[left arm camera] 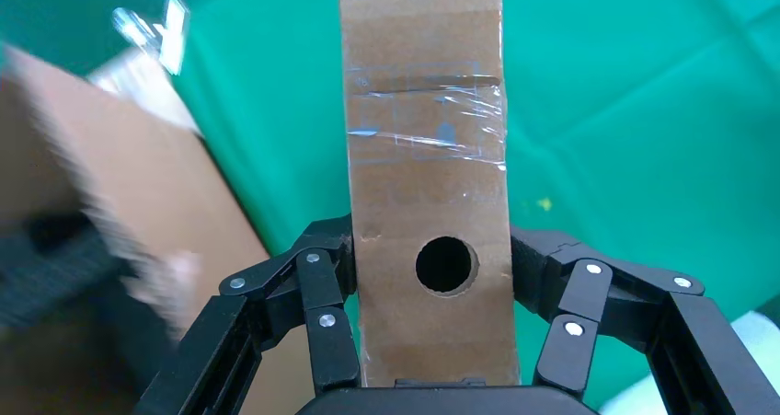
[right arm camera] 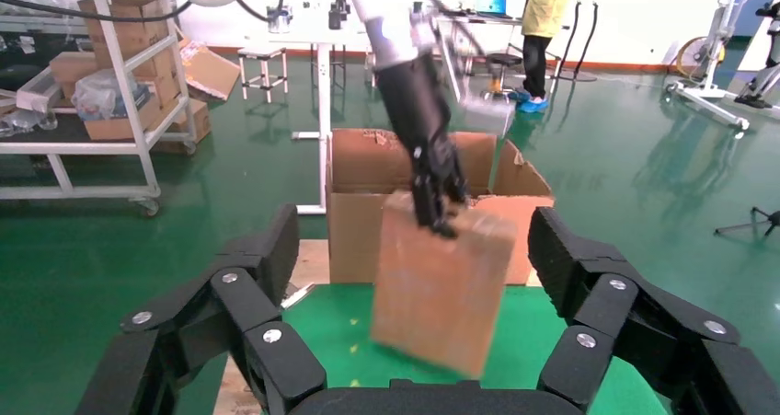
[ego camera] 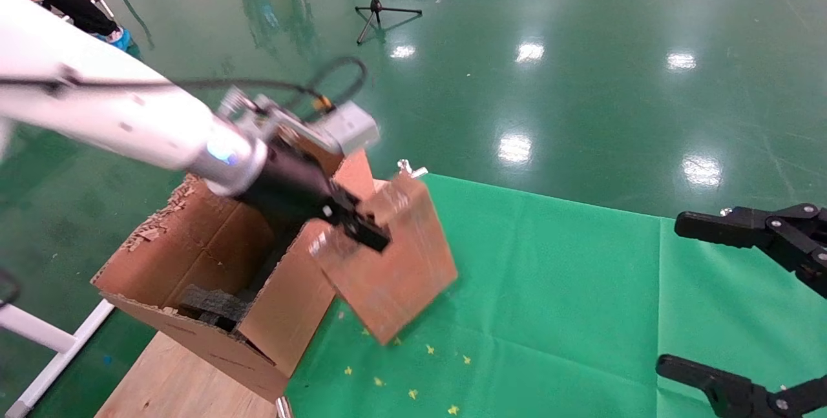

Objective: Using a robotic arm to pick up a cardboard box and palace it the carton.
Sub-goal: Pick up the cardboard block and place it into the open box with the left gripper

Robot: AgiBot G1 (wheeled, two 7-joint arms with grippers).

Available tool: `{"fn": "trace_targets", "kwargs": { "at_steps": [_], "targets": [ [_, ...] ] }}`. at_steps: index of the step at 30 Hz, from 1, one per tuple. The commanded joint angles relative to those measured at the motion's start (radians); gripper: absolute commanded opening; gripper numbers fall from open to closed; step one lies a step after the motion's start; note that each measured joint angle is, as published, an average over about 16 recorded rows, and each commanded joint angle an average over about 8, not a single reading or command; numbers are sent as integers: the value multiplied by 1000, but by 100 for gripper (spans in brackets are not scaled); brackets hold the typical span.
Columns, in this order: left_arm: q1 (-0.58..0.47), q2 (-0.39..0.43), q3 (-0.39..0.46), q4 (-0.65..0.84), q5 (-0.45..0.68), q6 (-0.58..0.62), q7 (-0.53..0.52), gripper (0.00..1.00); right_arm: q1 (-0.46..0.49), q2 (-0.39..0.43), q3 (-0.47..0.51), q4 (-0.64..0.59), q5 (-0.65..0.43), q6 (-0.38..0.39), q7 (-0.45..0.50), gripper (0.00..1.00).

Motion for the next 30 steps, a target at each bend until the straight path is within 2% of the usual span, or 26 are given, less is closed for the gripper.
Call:
{"fn": "trace_targets", "kwargs": {
  "at_steps": [1,8,14,24,30],
  "targets": [
    [-11,-14,-9,-1,-15,-5,30,0,0,0,0,0,0,0,0,100],
    [-129,-120,-102,76,-71,-30,170,0,0,0,0,0,0,0,0,100],
    [-254,-181,-141,299,-16,-50,355,0,0,0,-1,0,0,0,0,100],
    [-328,-139,-63,839,142,-66,675,0,0,0,-1,0,1,0,0,100],
    [-338,-80,-17,1045,222,-139,777,0,0,0,-1,0,1,0,-1,100]
  ]
}}
